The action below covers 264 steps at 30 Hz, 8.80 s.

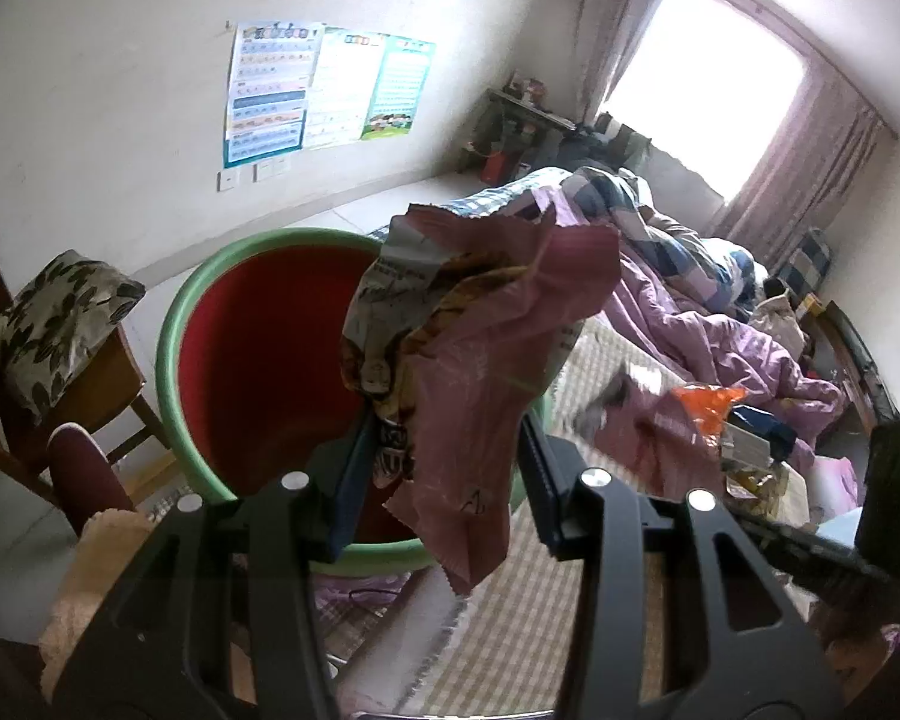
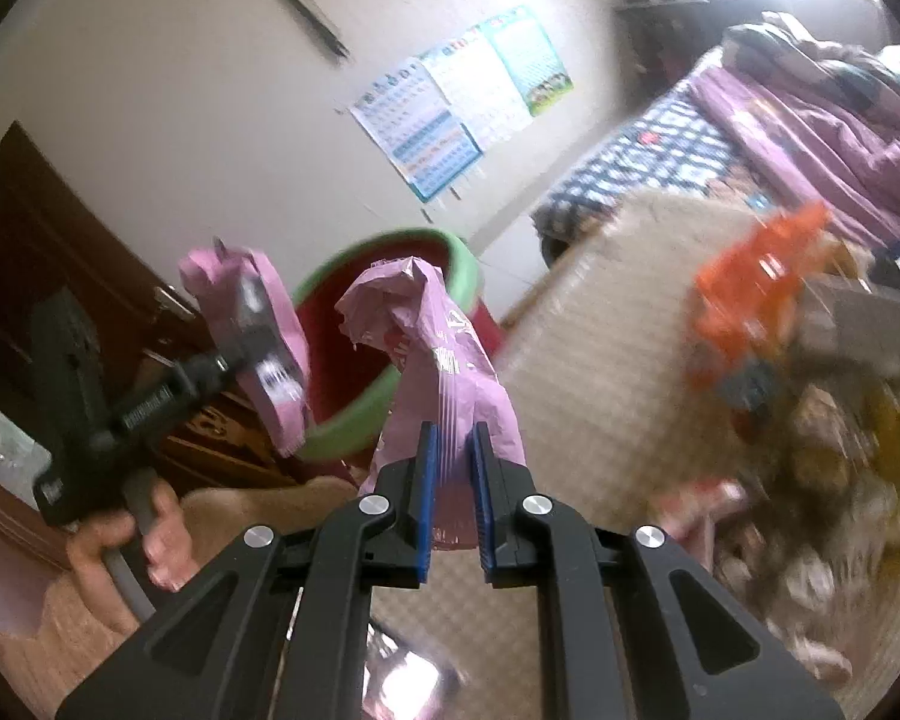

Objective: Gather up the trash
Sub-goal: 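Carry the pink wrappers over the red bucket with both grippers, then open both grippers to drop the pink wrappers into the bucket, then grasp the white floral wrapper with the left gripper while the right gripper reaches the pile, then grasp the brown chocolate wrapper with the right gripper, then carry both wrappers over the red bucket with both grippers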

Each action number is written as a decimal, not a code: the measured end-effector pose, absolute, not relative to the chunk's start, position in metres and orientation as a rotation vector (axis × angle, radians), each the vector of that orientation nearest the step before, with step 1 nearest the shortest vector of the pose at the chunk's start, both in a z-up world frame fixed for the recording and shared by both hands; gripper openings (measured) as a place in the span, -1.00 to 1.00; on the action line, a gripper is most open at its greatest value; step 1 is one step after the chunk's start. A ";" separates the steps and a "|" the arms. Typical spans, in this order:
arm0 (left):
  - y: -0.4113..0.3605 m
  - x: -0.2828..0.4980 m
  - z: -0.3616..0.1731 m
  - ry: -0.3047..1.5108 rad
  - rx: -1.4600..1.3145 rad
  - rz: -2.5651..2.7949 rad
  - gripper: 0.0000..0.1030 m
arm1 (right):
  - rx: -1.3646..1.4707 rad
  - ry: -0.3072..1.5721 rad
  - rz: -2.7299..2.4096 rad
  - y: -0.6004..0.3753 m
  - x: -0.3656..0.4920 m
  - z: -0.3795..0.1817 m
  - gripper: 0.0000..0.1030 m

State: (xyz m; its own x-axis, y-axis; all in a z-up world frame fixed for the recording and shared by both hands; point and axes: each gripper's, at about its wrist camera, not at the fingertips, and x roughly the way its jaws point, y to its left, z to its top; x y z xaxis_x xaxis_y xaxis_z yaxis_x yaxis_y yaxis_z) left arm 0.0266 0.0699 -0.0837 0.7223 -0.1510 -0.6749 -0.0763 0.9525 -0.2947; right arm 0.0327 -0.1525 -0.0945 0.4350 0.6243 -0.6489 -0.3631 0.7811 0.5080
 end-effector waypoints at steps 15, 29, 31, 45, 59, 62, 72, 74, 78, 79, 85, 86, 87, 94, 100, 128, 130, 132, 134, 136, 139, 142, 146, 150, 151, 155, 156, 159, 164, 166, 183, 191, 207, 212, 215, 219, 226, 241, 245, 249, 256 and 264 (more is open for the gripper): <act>0.101 0.044 -0.103 0.811 -0.357 0.053 -0.16 | 0.304 0.937 0.651 -0.094 0.094 -0.089 -0.73; 0.109 0.047 -0.109 0.800 -0.388 0.114 0.30 | 0.287 0.903 0.649 -0.088 0.101 -0.093 -0.06; 0.109 0.046 -0.108 0.796 -0.393 0.121 0.37 | 0.293 0.898 0.652 -0.089 0.101 -0.092 0.00; 0.090 0.037 -0.084 0.750 -0.352 0.061 0.38 | 0.281 0.798 0.577 -0.147 0.072 -0.057 0.17; -0.012 0.036 -0.096 0.837 -0.244 -0.267 0.38 | 0.290 0.785 0.298 -0.267 0.022 -0.072 0.22; -0.044 0.035 -0.108 0.886 -0.170 -0.367 0.40 | 0.311 0.802 0.269 -0.283 0.011 -0.079 0.22; -0.114 0.044 -0.164 1.110 -0.193 -0.564 0.40 | 0.397 0.856 0.210 -0.315 -0.021 -0.104 0.22; -0.118 0.046 -0.175 1.157 -0.210 -0.578 0.39 | 0.398 0.857 0.208 -0.316 -0.025 -0.105 0.22; -0.118 0.043 -0.189 1.213 -0.279 -0.629 -0.15 | 0.394 0.856 0.205 -0.317 -0.026 -0.104 0.22; -0.121 0.042 -0.188 1.210 -0.268 -0.621 -0.17 | 0.388 0.853 0.207 -0.316 -0.025 -0.102 0.22; -0.101 0.033 -0.168 1.132 -0.217 -0.584 -0.23 | 0.358 0.834 0.222 -0.311 -0.019 -0.093 0.22; -0.098 0.033 -0.164 1.120 -0.213 -0.574 -0.23 | 0.353 0.833 0.224 -0.309 -0.018 -0.093 0.22; -0.094 0.032 -0.159 1.102 -0.204 -0.560 -0.23 | 0.345 0.831 0.228 -0.306 -0.017 -0.092 0.22; -0.058 0.031 -0.122 0.966 -0.209 -0.444 -0.22 | 0.284 0.848 0.251 -0.282 0.002 -0.090 0.25; -0.014 0.032 -0.095 0.881 -0.243 -0.342 -0.22 | 0.174 0.904 0.243 -0.258 0.026 -0.100 0.26; 0.041 0.031 -0.093 0.840 -0.334 -0.190 -0.21 | 0.155 0.890 0.284 -0.245 0.018 -0.102 -0.56; 0.042 0.031 -0.094 0.842 -0.334 -0.191 -0.21 | 0.168 0.886 0.292 -0.243 0.018 -0.100 -0.56; 0.042 0.031 -0.094 0.841 -0.334 -0.190 -0.20 | 0.176 0.884 0.301 -0.242 0.018 -0.099 -0.56; 0.042 0.031 -0.094 0.842 -0.335 -0.189 -0.20 | 0.177 0.884 0.307 -0.240 0.018 -0.097 -0.56; 0.043 0.031 -0.094 0.843 -0.334 -0.189 -0.20 | 0.180 0.881 0.312 -0.239 0.018 -0.097 -0.56; 0.043 0.031 -0.097 0.849 -0.343 -0.186 -0.20 | 0.189 0.874 0.316 -0.241 0.018 -0.095 -0.56; 0.044 0.033 -0.097 0.850 -0.346 -0.184 -0.20 | 0.198 0.866 0.316 -0.240 0.017 -0.094 -0.56; 0.045 0.033 -0.096 0.849 -0.348 -0.181 -0.20 | 0.208 0.850 0.321 -0.241 0.016 -0.091 -0.56; 0.046 0.034 -0.096 0.850 -0.346 -0.184 -0.20 | 0.205 0.841 0.336 -0.238 0.014 -0.088 -0.56; 0.046 0.034 -0.096 0.849 -0.346 -0.184 -0.20 | 0.205 0.840 0.340 -0.236 0.013 -0.087 -0.56; 0.046 0.033 -0.097 0.846 -0.346 -0.182 -0.20 | 0.204 0.833 0.361 -0.230 0.013 -0.084 -0.56; 0.047 0.034 -0.097 0.845 -0.347 -0.180 -0.20 | 0.204 0.831 0.365 -0.228 0.012 -0.083 -0.56; 0.049 0.035 -0.096 0.842 -0.352 -0.176 -0.20 | 0.205 0.823 0.385 -0.223 0.012 -0.080 -0.56; 0.050 0.034 -0.097 0.840 -0.357 -0.170 -0.20 | 0.199 0.813 0.421 -0.211 0.012 -0.075 -0.56; 0.050 0.033 -0.097 0.839 -0.357 -0.169 -0.20 | 0.196 0.810 0.438 -0.205 0.013 -0.073 -0.56; 0.062 0.029 -0.096 0.824 -0.376 -0.140 -0.20 | 0.182 0.807 0.519 -0.171 0.018 -0.068 -0.56; 0.066 0.029 -0.098 0.827 -0.387 -0.120 -0.20 | 0.187 0.817 0.539 -0.167 0.020 -0.072 -0.56; 0.073 0.028 -0.097 0.819 -0.388 -0.103 -0.20 | 0.196 0.819 0.554 -0.160 0.022 -0.073 -0.56; 0.077 0.028 -0.096 0.813 -0.389 -0.093 -0.20 | 0.193 0.820 0.569 -0.155 0.024 -0.073 -0.56; 0.077 0.026 -0.094 0.806 -0.390 -0.084 -0.20 | 0.190 0.823 0.578 -0.149 0.026 -0.074 -0.56; 0.080 0.024 -0.092 0.791 -0.392 -0.069 -0.20 | 0.183 0.826 0.591 -0.143 0.028 -0.075 -0.56; 0.090 0.023 -0.089 0.766 -0.401 -0.036 -0.20 | 0.177 0.829 0.622 -0.130 0.032 -0.073 -0.56; 0.104 0.028 -0.095 0.766 -0.393 0.013 -0.20 | 0.135 0.820 0.701 -0.092 0.050 -0.068 -0.56; 0.106 0.029 -0.101 0.779 -0.399 0.013 -0.20 | 0.129 0.828 0.708 -0.087 0.056 -0.071 -0.56; 0.108 0.032 -0.104 0.786 -0.403 0.015 -0.20 | 0.129 0.830 0.715 -0.081 0.060 -0.073 -0.55; 0.110 0.035 -0.108 0.799 -0.406 0.016 -0.20 | 0.116 0.830 0.733 -0.071 0.067 -0.075 -0.55; 0.113 0.038 -0.113 0.810 -0.410 0.022 -0.20 | 0.108 0.839 0.742 -0.065 0.069 -0.079 -0.55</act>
State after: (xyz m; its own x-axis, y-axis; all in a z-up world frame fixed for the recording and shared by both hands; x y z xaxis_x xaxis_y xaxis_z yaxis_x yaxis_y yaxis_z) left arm 0.0376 0.1127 -0.1127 0.6934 -0.1362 -0.7076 -0.1736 0.9215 -0.3474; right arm 0.0692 -0.0655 -0.0789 0.4359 0.6361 -0.6367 -0.5546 0.7470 0.3666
